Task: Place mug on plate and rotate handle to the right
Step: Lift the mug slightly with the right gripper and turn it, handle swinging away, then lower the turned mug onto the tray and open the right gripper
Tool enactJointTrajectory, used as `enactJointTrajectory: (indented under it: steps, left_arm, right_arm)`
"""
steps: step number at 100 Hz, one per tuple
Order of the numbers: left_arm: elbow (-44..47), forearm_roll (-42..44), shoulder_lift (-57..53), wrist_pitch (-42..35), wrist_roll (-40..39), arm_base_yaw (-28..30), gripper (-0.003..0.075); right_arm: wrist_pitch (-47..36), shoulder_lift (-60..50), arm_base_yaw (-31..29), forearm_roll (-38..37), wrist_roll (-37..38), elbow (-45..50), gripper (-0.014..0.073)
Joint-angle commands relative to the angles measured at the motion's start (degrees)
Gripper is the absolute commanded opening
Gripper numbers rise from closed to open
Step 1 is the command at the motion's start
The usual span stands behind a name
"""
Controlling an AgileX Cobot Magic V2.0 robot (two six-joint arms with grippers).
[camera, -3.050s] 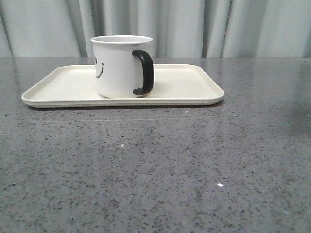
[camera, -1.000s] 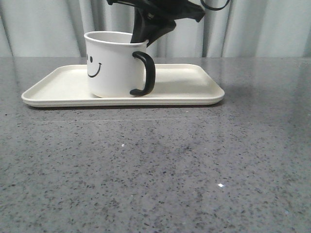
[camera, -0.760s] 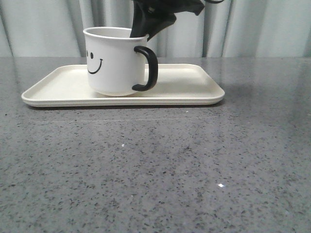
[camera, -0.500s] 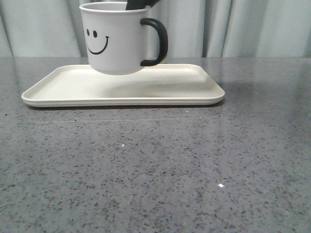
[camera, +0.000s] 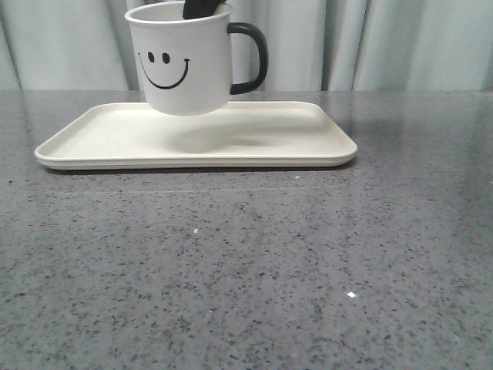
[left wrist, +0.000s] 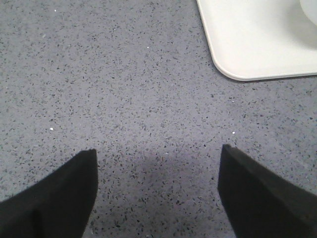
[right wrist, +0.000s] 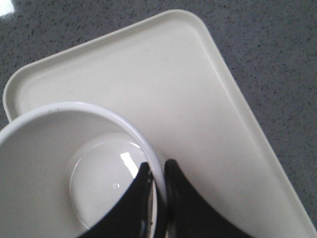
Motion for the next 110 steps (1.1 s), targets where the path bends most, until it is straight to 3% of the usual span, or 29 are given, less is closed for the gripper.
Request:
enactJointTrajectory:
  steps: [1, 18, 110]
  left_arm:
    - [-1.7, 0.5, 0.0, -3.4, -0.5, 0.1, 0.0502]
    - [-1.7, 0.5, 0.0, -3.4, -0.5, 0.1, 0.0502]
    - [-1.7, 0.5, 0.0, -3.4, -0.5, 0.1, 0.0502]
  right_arm:
    - [4.9, -2.8, -2.4, 5.5, -2.7, -2.6, -0.0062]
    - [4.9, -2.7, -5.3, 12.3, -9.4, -2.5, -0.0062]
    - [4.9, -1.7, -5.6, 12.4, -14.2, 5.0, -0.0062]
